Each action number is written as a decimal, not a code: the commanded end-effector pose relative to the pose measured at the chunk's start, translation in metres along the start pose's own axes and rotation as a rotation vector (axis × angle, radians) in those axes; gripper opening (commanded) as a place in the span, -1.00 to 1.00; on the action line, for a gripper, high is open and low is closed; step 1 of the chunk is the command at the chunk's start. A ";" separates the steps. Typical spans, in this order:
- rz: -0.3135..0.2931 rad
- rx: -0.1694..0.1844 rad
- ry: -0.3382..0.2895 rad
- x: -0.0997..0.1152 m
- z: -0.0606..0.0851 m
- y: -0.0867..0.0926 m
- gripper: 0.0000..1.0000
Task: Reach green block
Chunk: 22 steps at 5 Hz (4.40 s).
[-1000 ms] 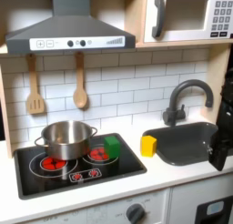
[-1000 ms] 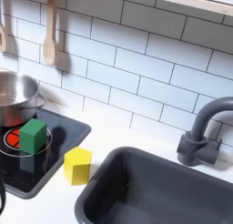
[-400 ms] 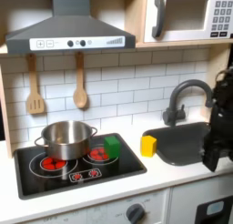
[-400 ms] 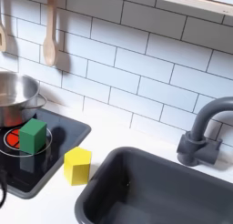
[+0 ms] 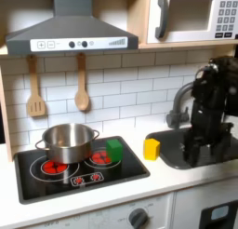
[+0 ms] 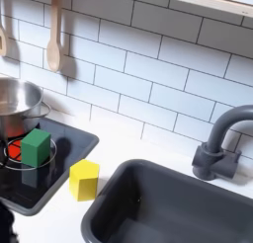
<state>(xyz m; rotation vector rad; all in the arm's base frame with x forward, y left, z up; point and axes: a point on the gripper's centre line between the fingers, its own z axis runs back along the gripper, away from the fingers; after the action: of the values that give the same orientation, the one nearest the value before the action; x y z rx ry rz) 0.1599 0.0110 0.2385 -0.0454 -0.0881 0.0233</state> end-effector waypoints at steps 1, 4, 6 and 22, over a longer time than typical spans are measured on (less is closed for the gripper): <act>-0.001 0.012 -0.040 0.037 -0.001 0.015 1.00; 0.008 0.023 -0.072 0.088 -0.010 0.037 1.00; 0.013 0.026 -0.087 0.123 -0.022 0.046 1.00; -0.047 0.023 -0.027 0.209 -0.113 0.084 1.00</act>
<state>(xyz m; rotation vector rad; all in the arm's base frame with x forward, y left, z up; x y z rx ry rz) 0.3743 0.0988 0.1381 -0.0182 -0.1078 -0.0117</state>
